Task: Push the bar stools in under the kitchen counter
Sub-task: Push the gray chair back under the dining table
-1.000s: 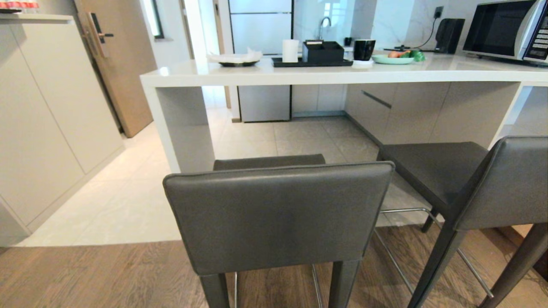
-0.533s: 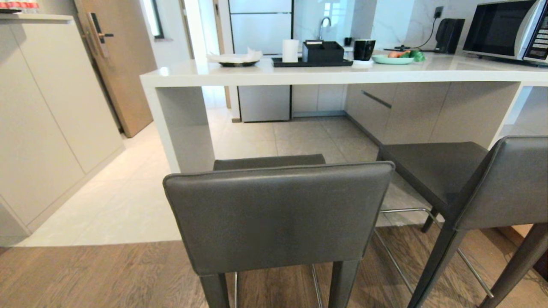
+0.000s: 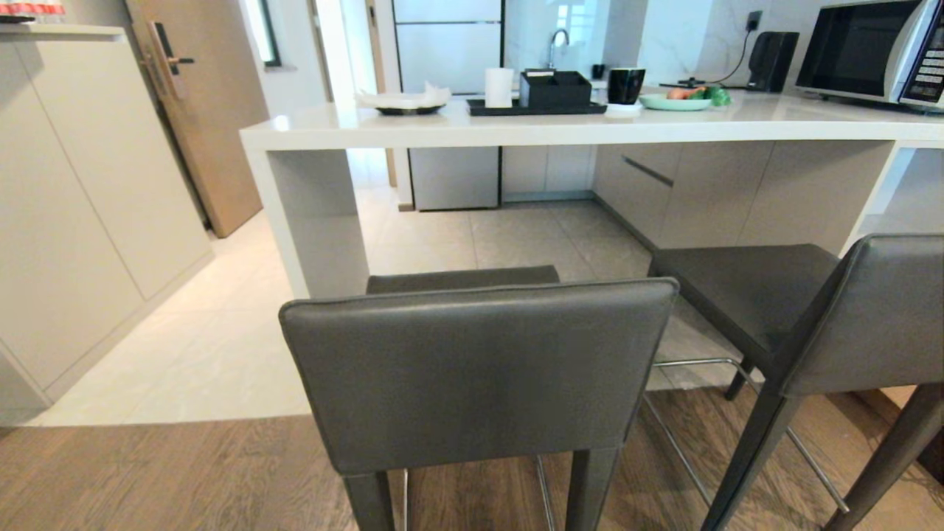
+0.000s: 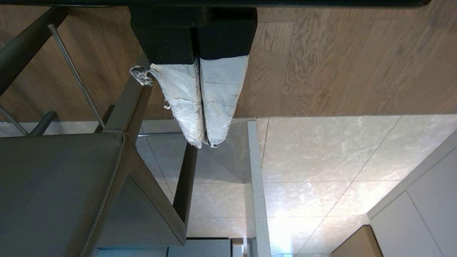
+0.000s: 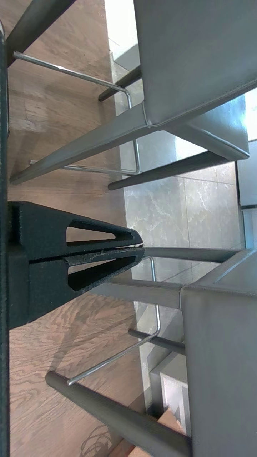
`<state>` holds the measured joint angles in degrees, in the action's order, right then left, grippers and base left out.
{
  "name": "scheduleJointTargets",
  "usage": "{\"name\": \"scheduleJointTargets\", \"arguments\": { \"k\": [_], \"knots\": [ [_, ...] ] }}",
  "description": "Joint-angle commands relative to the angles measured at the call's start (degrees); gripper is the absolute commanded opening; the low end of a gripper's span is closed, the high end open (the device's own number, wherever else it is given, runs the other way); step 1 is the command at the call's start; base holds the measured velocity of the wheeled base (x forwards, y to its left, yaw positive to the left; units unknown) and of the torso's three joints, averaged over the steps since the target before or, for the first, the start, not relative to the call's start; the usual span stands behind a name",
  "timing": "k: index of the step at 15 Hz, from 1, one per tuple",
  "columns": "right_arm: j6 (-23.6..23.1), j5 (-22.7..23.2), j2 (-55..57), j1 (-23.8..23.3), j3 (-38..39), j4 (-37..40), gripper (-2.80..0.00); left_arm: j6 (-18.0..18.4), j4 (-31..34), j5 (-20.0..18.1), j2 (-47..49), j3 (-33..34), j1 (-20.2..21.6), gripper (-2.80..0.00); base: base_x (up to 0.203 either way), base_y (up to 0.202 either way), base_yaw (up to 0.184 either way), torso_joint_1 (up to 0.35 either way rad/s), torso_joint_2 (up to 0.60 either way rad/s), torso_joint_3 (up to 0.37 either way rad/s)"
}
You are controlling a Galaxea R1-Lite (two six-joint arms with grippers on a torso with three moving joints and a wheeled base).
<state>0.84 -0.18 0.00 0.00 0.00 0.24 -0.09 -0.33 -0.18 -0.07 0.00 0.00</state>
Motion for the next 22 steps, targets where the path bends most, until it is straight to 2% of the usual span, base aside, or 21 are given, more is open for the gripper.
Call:
{"name": "scheduleJointTargets", "arguments": {
  "k": [1, 4, 22],
  "knots": [
    [0.04, 0.01, 0.09, 0.00, 0.09, 0.02, -2.80, 0.01, -0.02, 0.01, 0.07, 0.09, 0.00, -2.80, 0.000, 0.000, 0.000, 0.000, 0.00, 0.000],
    [0.04, 0.01, 0.09, 0.00, 0.09, 0.02, -2.80, 0.01, -0.02, 0.01, 0.07, 0.09, 0.00, -2.80, 0.003, -0.091, 0.004, 0.001, 0.00, 0.003],
    [0.13, -0.08, 0.09, 0.00, 0.09, 0.02, -2.80, -0.03, -0.02, 0.01, 0.07, 0.09, -0.02, -2.80, 0.000, -0.195, 0.001, 0.003, 0.00, 0.003]
  ]
}}
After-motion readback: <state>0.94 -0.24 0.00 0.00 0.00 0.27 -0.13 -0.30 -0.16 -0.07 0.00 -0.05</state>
